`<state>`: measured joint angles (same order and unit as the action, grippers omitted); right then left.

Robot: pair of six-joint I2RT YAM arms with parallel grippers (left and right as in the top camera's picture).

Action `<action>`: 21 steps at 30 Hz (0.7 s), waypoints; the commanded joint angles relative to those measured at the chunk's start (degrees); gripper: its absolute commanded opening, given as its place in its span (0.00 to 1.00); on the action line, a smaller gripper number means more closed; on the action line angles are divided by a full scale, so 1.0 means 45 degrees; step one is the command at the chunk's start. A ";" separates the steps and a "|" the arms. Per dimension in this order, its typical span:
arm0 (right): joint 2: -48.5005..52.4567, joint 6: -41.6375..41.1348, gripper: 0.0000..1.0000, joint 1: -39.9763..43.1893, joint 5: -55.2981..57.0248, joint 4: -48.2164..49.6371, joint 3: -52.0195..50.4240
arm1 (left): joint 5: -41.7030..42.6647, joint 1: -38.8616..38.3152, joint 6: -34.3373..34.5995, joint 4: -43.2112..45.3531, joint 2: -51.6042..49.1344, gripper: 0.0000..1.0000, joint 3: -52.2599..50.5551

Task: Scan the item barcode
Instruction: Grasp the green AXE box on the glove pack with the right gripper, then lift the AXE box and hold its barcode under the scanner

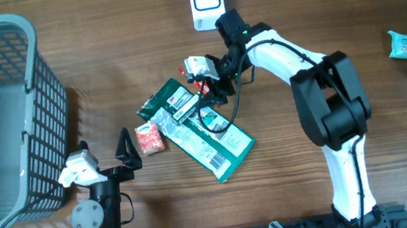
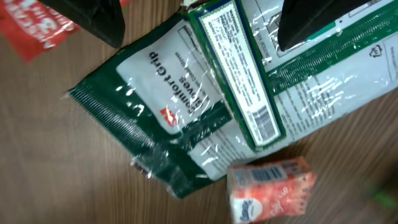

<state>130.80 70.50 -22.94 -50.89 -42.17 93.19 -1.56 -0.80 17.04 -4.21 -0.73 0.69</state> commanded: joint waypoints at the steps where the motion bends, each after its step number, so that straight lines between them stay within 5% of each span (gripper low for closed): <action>1: 0.0325 -0.0131 0.79 -0.0005 -0.0622 0.0024 -0.0078 | 0.0058 -0.0034 -0.0155 0.0044 0.0102 1.00 -0.0078; 9: 0.1083 -0.0379 0.75 -0.0029 -0.0617 0.0214 -0.0078 | 0.0058 -0.0034 -0.0155 0.0044 0.0102 1.00 -0.0078; 12: 0.1141 -0.0379 0.51 -0.0029 -0.0641 0.0238 -0.0073 | 0.0058 -0.0034 -0.0155 0.0044 0.0102 1.00 -0.0078; 13: 0.1141 -0.0384 0.24 -0.0029 -0.0670 0.0233 -0.0073 | 0.0058 -0.0034 -0.0155 0.0044 0.0102 1.00 -0.0078; 17: 0.1103 -0.0855 0.06 -0.0010 -0.0695 0.0121 0.0092 | 0.0058 -0.0034 -0.0155 0.0044 0.0102 1.00 -0.0078; 21: 0.0214 -0.1001 0.04 0.0092 -0.1190 -0.1326 0.0568 | 0.0058 -0.0034 -0.0155 0.0044 0.0102 1.00 -0.0078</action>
<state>134.74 66.85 -22.92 -52.95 -46.13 94.24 -1.56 -0.80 17.04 -4.21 -0.73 0.69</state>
